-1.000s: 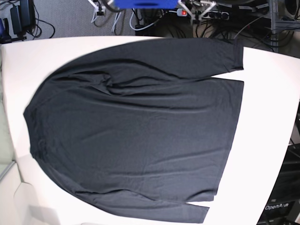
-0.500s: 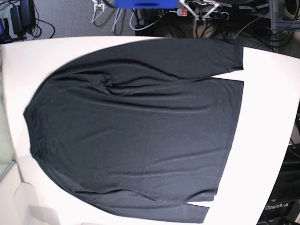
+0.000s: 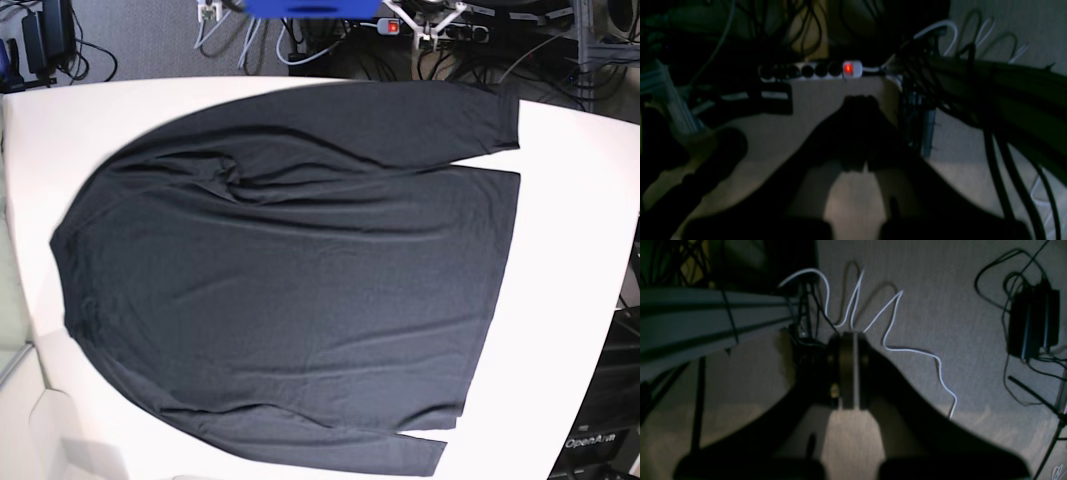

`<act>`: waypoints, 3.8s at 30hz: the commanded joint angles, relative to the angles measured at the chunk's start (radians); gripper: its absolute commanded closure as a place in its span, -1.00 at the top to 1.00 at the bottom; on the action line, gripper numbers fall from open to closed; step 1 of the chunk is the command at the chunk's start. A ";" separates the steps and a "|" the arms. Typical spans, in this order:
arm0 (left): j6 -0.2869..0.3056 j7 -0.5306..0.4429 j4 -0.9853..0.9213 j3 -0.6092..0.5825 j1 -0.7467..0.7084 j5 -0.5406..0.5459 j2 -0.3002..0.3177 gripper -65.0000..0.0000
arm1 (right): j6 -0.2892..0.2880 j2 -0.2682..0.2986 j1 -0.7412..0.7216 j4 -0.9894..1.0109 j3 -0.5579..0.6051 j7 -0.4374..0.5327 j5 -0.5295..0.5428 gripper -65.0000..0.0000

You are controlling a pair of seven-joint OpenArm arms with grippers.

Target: Fold the T-shirt properly

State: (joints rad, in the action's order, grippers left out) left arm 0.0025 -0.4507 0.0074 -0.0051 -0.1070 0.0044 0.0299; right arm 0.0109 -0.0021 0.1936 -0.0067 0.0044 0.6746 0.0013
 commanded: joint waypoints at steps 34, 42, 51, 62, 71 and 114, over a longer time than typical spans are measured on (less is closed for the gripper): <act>-0.002 -0.415 -0.007 0.001 -0.194 -0.001 0.026 -1.00 | -0.013 0.030 0.183 0.003 -0.005 0.494 0.003 -1.00; -0.002 -0.466 -0.005 0.004 -0.230 0.003 0.028 -1.00 | -0.013 0.030 0.229 0.004 -0.005 0.578 0.003 -1.00; -0.002 -0.626 -0.007 0.004 -0.287 0.003 0.028 -1.00 | -0.013 0.030 0.275 0.003 -0.005 0.659 0.003 -1.00; -0.002 -0.810 -0.007 0.004 -0.360 0.003 0.028 -1.00 | -0.013 0.030 0.323 -0.003 0.001 0.704 0.003 -1.00; -0.005 -0.856 -0.007 0.006 -0.383 0.004 0.054 -1.00 | -0.013 0.044 0.324 -0.005 -0.001 0.706 0.003 -1.00; -0.003 -0.673 0.624 0.001 -0.626 0.153 0.124 -0.89 | -0.013 0.027 0.742 -1.458 -0.086 -0.069 -0.001 -1.00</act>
State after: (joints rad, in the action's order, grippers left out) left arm 0.0025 -1.0821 0.6319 -0.0051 -0.7090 0.1490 0.1379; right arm 0.0002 0.0219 0.9154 -1.4521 -0.0822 0.5789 -0.0006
